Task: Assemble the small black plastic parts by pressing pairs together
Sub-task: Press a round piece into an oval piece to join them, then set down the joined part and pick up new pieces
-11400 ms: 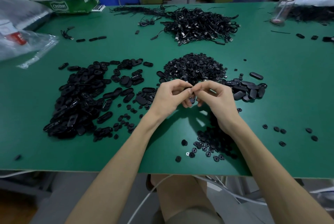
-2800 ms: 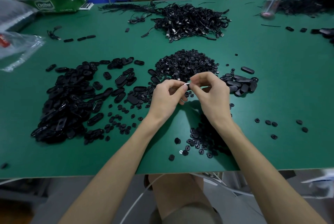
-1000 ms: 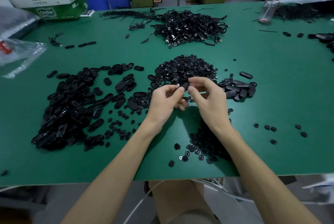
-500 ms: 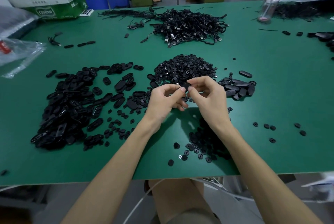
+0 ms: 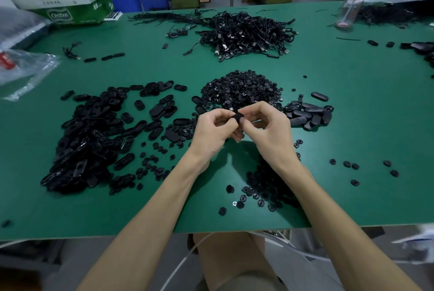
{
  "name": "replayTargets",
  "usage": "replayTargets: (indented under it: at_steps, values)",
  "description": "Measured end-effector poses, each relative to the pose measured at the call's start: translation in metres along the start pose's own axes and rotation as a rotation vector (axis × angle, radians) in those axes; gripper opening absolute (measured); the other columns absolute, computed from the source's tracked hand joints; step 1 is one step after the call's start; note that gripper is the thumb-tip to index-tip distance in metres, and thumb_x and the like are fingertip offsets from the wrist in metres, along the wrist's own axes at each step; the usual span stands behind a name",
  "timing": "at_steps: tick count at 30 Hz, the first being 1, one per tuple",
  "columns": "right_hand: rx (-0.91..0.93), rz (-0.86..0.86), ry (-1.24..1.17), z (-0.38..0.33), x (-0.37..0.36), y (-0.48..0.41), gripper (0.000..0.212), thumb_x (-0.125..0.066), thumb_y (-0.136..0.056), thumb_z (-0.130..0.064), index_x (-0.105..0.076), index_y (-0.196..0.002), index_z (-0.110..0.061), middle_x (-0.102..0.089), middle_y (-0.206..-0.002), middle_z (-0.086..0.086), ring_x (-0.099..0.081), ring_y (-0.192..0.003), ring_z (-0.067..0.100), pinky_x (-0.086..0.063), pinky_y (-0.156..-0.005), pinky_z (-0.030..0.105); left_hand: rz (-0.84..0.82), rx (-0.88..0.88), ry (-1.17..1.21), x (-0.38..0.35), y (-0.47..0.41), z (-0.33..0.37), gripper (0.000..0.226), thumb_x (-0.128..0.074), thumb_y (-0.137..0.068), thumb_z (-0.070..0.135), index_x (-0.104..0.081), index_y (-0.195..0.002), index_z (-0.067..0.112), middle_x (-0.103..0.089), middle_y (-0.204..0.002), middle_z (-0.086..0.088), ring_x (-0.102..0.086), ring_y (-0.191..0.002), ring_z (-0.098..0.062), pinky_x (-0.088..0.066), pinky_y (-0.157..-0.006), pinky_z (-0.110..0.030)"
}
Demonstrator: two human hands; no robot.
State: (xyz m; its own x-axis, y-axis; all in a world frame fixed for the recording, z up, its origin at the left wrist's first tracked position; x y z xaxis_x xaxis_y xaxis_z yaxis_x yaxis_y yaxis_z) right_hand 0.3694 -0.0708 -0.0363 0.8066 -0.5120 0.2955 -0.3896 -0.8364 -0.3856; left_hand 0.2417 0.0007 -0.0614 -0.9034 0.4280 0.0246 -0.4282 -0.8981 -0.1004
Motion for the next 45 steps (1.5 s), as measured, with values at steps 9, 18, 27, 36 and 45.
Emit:
replayTargets:
  at_steps: [9, 18, 27, 36, 45]
  values:
    - [0.004, 0.043, -0.001, 0.001, 0.004, -0.001, 0.025, -0.065, -0.092, 0.0, -0.076, -0.093, -0.023, -0.072, -0.095, -0.005, -0.07, -0.083, 0.013, -0.059, -0.081, 0.041, -0.022, -0.011, 0.07, 0.001, 0.001, 0.002, 0.012, -0.066, -0.098, 0.001, -0.072, -0.106, -0.007, -0.072, -0.089, -0.029, -0.071, -0.067, -0.024, -0.059, -0.066, -0.029]
    - [-0.092, 0.234, 0.02, 0.01, 0.019, -0.003, 0.027, -0.059, -0.098, -0.006, -0.073, -0.115, -0.023, -0.065, -0.11, -0.001, -0.066, -0.094, 0.015, -0.056, -0.088, 0.036, 0.325, -0.163, -0.421, 0.035, -0.007, 0.017, 0.028, -0.051, -0.105, 0.006, -0.068, -0.127, 0.012, -0.07, -0.122, -0.002, -0.067, -0.109, -0.01, -0.054, -0.1, -0.027]
    - [-0.391, 0.384, -0.053, 0.046, 0.034, -0.006, 0.061, -0.056, -0.096, -0.014, -0.038, -0.154, -0.014, -0.032, -0.129, -0.003, -0.05, -0.084, -0.026, -0.042, -0.07, 0.013, 0.4, 0.206, -1.125, 0.078, -0.016, -0.009, 0.048, -0.038, -0.108, 0.016, -0.041, -0.15, -0.007, -0.015, -0.169, -0.021, -0.004, -0.159, -0.034, -0.003, -0.128, -0.05]
    - [-0.445, 0.373, -0.038, 0.05, 0.036, -0.006, 0.063, -0.057, -0.096, -0.01, -0.033, -0.155, -0.012, -0.03, -0.136, 0.0, -0.049, -0.097, -0.01, -0.041, -0.089, 0.017, 0.526, 0.069, -1.119, 0.079, -0.012, 0.001, 0.031, -0.045, -0.108, 0.018, -0.06, -0.131, 0.004, -0.046, -0.145, -0.011, -0.039, -0.139, -0.023, -0.011, -0.123, -0.049]
    - [-0.128, 0.127, 0.475, 0.024, 0.016, -0.01, 0.047, -0.059, -0.1, -0.016, -0.055, -0.146, -0.025, -0.049, -0.151, -0.006, -0.033, -0.142, 0.014, -0.02, -0.111, 0.031, 0.5, -0.106, -0.421, 0.067, -0.008, 0.009, 0.015, -0.067, -0.099, 0.021, -0.057, -0.108, 0.016, -0.061, -0.103, 0.003, -0.061, -0.091, -0.009, -0.049, -0.081, -0.024]
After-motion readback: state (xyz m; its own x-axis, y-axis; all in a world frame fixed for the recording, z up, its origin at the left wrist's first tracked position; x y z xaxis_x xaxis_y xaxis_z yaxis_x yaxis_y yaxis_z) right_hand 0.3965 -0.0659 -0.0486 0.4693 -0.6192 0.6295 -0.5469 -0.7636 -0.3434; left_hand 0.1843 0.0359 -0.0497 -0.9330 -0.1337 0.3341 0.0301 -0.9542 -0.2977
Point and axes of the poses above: each hand's wrist, its own y-axis away from the middle knuckle, its own x-axis out of the back of the hand, z = x × y, the point moved 6 cm from there along -y, towards the middle knuckle
